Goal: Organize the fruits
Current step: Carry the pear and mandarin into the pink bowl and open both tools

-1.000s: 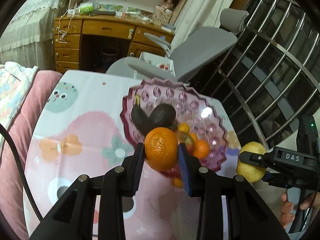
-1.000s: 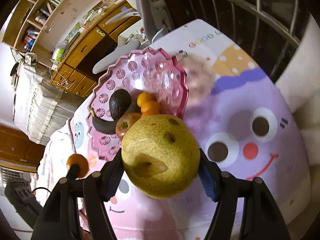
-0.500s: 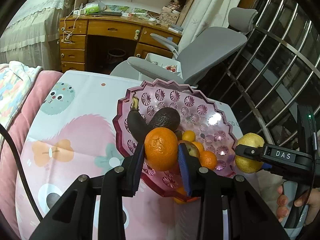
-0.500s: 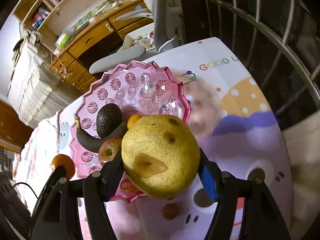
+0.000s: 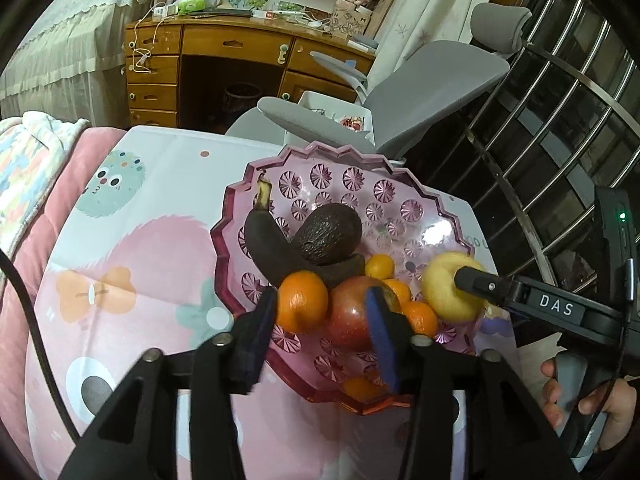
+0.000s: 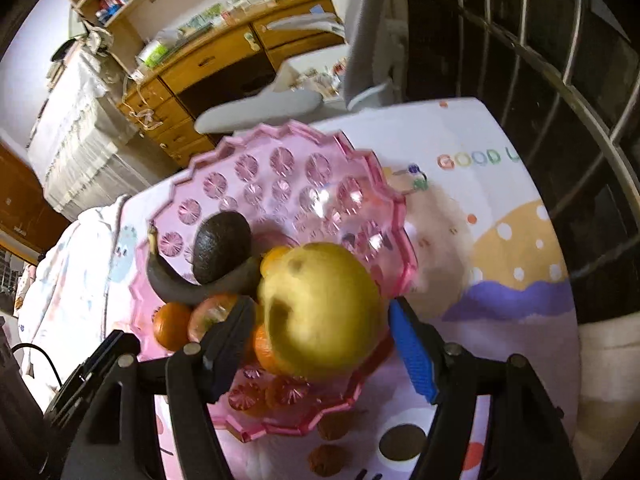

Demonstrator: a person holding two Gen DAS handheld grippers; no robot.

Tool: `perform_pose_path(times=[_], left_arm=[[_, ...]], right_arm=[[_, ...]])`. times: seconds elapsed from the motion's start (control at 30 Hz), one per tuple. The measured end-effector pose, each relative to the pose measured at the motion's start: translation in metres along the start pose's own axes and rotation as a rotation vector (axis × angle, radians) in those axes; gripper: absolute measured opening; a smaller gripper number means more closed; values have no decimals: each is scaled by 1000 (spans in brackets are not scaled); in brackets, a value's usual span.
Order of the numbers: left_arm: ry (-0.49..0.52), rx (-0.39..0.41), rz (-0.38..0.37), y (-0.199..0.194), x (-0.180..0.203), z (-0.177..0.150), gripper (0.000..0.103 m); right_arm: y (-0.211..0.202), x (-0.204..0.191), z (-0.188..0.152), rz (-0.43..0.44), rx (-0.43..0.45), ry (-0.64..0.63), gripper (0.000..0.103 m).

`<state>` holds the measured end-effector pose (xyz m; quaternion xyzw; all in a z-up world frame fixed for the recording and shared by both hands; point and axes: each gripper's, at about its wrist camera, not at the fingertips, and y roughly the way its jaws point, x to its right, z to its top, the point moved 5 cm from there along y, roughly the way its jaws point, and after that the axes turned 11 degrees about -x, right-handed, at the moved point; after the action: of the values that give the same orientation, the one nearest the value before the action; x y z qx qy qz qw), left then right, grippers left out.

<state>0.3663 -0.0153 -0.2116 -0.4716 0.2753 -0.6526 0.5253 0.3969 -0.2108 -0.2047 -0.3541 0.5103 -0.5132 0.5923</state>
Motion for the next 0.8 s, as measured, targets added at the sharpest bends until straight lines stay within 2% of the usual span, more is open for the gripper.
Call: perform_pose_path(times=[0.1,0.2,0.53,0.67,0.8], left_arm=[[0,-4,4,-2,2,-2,51],[-3,-18,3,-4,3,-7,57],[11,-99,-19,-6,6,-40,60],[21,-145,-37,-5,9,-56,60],[42,-199,-50,1,14,-72,60]], right_arm=[[-5,-5,1,1,13,-21,70],[-8,-6,-3,18,9,-21,70],[-21,6,-33,34,50,-14,70],[-29,15,-53,67,103,-2,70],[-36,22,-71,58,151,-14,70]])
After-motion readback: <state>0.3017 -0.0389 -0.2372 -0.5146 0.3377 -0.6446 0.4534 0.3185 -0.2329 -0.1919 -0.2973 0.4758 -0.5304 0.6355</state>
